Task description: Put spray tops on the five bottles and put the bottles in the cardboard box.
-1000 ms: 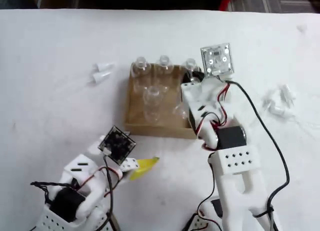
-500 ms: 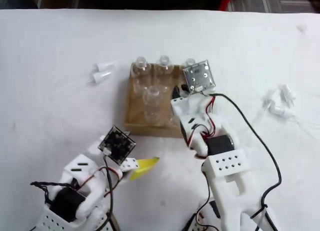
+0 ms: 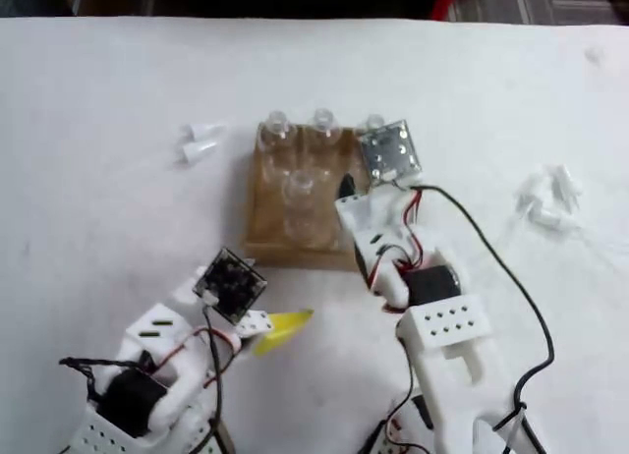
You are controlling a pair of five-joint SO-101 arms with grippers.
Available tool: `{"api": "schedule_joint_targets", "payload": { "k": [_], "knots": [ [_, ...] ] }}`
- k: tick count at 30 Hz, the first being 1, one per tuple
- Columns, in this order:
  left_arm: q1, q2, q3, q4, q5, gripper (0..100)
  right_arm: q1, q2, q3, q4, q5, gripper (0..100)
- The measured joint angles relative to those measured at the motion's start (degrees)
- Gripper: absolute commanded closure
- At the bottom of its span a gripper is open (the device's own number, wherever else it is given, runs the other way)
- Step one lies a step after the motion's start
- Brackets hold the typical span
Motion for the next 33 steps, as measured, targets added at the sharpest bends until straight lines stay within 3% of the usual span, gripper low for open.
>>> {"api": "schedule_joint_targets", "payload": {
  "k": [14,21,28,33],
  "knots": [
    [0.0,0.0,0.0,0.0,0.0,66,0.0,-2.5,-0.3,1.7,0.0,86.8],
    [-0.8,0.0,0.0,0.0,0.0,74,0.4,-13.0,-9.5,15.3,-2.1,87.2],
    [-5.5,0.0,-3.5,0.4,0.3,74,10.2,-14.2,-20.5,26.7,-10.5,87.2],
    [-10.1,0.0,-9.8,2.5,-1.9,74,19.3,-8.3,-20.9,27.2,-12.0,87.2]
  ]
}}
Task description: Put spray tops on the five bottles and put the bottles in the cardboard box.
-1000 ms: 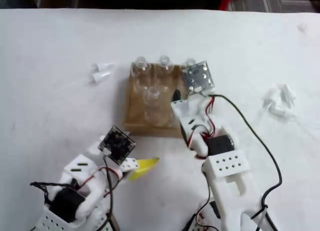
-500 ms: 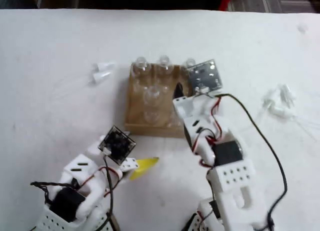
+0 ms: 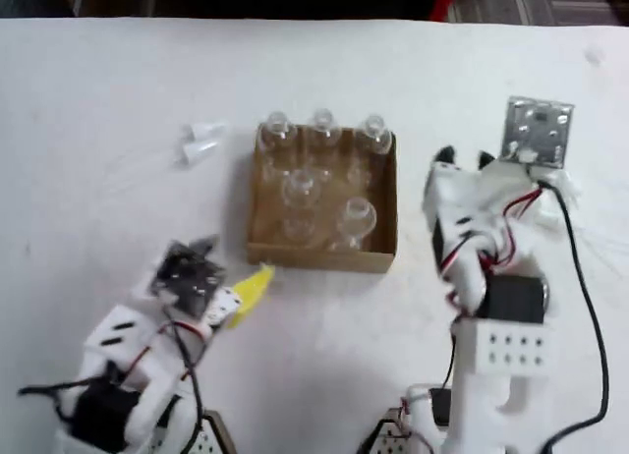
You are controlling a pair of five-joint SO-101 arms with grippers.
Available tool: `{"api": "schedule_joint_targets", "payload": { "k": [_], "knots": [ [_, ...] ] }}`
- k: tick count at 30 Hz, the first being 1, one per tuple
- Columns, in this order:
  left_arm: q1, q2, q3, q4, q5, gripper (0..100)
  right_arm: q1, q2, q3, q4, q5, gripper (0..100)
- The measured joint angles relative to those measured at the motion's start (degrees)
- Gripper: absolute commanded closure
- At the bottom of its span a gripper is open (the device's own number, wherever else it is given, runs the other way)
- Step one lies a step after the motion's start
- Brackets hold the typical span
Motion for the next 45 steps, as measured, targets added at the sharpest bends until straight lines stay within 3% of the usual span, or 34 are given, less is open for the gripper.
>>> {"api": "schedule_joint_targets", "payload": {
  "k": [5,12,19,24,30,42,45],
  "knots": [
    [-10.2,-1.0,-7.2,0.0,-4.0,74,6.5,10.1,4.0,-4.6,-5.8,87.2],
    [-16.8,7.2,-15.8,-0.4,-15.5,74,9.8,26.6,5.6,-13.5,-10.0,86.8],
    [-18.4,41.7,-37.0,-2.7,-21.5,74,10.5,37.5,5.6,-18.9,-10.0,86.8],
    [-18.7,72.5,-60.5,2.7,-29.1,74,10.4,38.2,5.6,-19.4,-10.0,86.8],
    [-18.8,103.8,-86.8,9.4,-31.5,74,10.4,38.9,5.8,-21.9,-10.0,86.9],
    [-19.8,147.7,-126.0,7.9,-31.9,74,10.4,38.9,8.8,-26.1,-10.0,87.2],
    [-20.2,155.9,-134.0,7.8,-35.2,74,10.1,38.9,8.8,-27.0,-10.0,87.2]
  ]
}}
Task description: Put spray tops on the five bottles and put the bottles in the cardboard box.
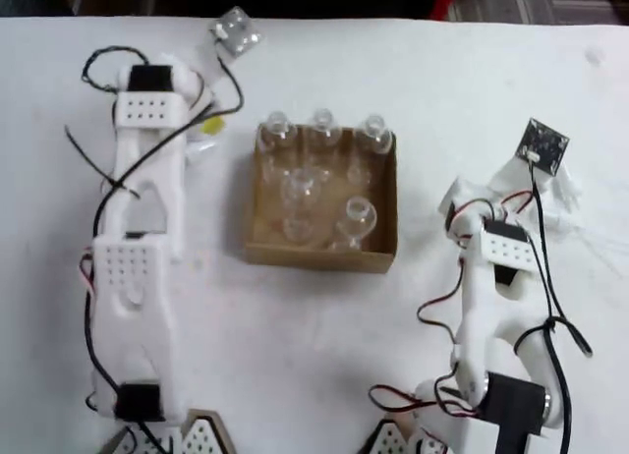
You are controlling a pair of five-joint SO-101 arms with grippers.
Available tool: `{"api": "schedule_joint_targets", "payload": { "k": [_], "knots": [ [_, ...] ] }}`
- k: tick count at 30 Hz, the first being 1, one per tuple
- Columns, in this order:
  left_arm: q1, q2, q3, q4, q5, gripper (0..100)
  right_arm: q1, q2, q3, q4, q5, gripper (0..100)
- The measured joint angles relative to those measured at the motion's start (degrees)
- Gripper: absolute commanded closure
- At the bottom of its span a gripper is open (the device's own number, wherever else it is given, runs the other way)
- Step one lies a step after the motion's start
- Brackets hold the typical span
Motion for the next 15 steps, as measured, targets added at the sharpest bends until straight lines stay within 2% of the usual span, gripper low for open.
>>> {"api": "schedule_joint_targets", "payload": {
  "k": [5,11,15],
  "knots": [
    [-0.2,12.1,-12.4,0.0,-6.8,74,-1.0,0.0,0.0,-0.1,0.0,87.2],
    [-0.3,21.2,-23.9,0.0,-7.4,74,-0.8,0.0,0.0,-0.1,0.0,87.2],
    [-0.3,24.5,-26.9,0.0,-7.6,74,-1.1,0.0,0.0,-0.1,1.8,87.2]
  ]
}}
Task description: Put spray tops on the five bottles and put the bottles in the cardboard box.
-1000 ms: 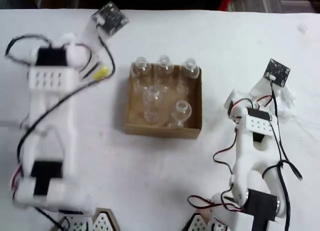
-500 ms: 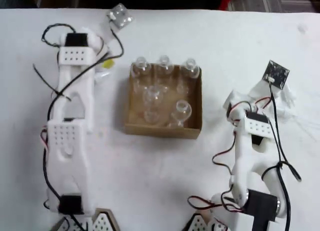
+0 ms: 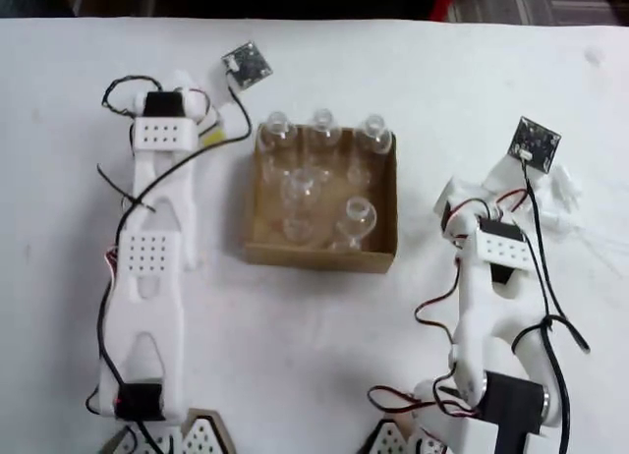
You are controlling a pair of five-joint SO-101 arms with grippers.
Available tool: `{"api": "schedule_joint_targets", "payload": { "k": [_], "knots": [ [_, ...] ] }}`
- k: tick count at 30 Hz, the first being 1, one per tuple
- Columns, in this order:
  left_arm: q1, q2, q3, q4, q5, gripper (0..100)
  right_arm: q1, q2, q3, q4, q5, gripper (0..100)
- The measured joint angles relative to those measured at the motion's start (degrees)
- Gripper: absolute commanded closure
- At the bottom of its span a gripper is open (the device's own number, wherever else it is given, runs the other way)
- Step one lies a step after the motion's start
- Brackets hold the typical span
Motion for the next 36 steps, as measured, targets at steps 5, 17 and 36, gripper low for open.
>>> {"api": "schedule_joint_targets", "payload": {
  "k": [5,17,36],
  "knots": [
    [0.1,1.5,-0.5,0.0,-3.0,74,-2.0,0.0,0.0,0.0,2.9,87.2],
    [0.2,1.7,-1.0,7.3,-8.5,96,-1.9,0.0,0.0,0.0,3.4,87.2],
    [4.4,-11.9,-5.6,28.6,-6.7,96,-2.4,0.0,0.0,0.0,3.4,87.2]
  ]
}}
